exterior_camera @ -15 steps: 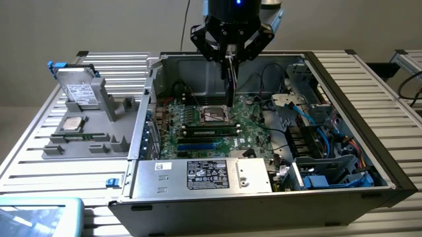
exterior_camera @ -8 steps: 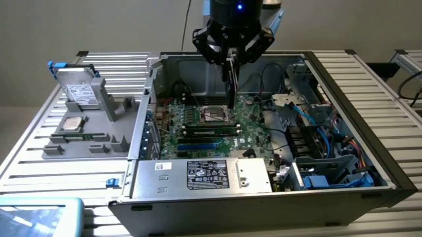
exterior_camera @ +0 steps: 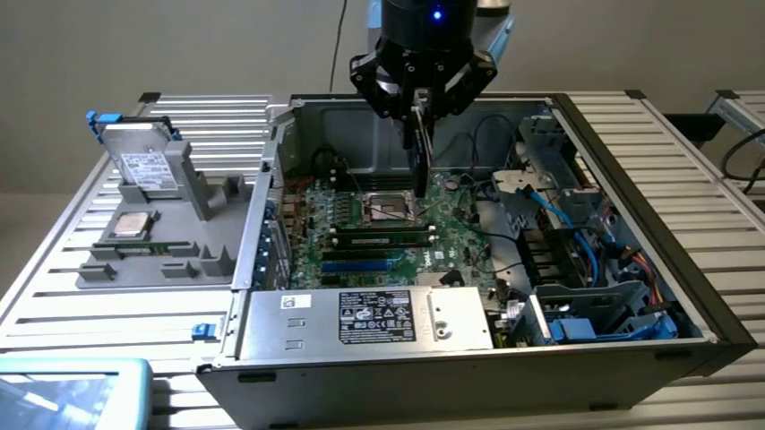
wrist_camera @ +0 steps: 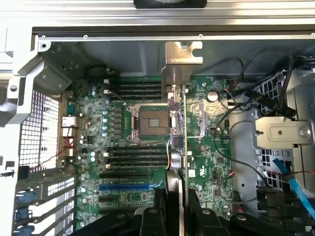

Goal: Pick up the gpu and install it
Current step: 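Insert the gpu into the slot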

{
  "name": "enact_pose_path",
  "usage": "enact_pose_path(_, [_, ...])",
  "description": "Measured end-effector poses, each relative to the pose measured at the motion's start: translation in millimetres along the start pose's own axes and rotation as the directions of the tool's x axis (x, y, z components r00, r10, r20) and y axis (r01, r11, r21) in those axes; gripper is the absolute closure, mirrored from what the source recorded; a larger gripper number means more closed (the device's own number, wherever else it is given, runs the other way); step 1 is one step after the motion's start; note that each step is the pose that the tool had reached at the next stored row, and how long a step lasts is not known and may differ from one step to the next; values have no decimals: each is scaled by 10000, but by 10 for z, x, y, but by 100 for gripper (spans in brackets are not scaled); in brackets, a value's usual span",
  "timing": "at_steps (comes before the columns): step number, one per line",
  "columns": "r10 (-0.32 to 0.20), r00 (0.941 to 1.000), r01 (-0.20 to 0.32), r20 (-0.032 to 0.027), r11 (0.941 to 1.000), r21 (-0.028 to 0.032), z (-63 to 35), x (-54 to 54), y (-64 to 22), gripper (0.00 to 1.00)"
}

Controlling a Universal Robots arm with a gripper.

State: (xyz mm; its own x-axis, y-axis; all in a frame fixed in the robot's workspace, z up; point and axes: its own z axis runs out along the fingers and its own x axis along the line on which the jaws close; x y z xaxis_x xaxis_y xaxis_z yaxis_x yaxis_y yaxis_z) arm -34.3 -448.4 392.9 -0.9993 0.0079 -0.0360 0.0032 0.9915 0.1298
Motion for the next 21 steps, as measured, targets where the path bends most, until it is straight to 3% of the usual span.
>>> enact_pose_path(6, [-1087,9940,1086,-140,9941,-55,2,1,-1,72])
enact_pose_path(11, [-1973,9800,1971,-250,9803,-107,4,1,-1,72])
enact_pose_path(16, [-2859,9576,2855,-358,9582,-168,6,1,-1,72])
enact_pose_path(21, [-3705,9277,3698,-457,9288,-238,9,1,-2,72])
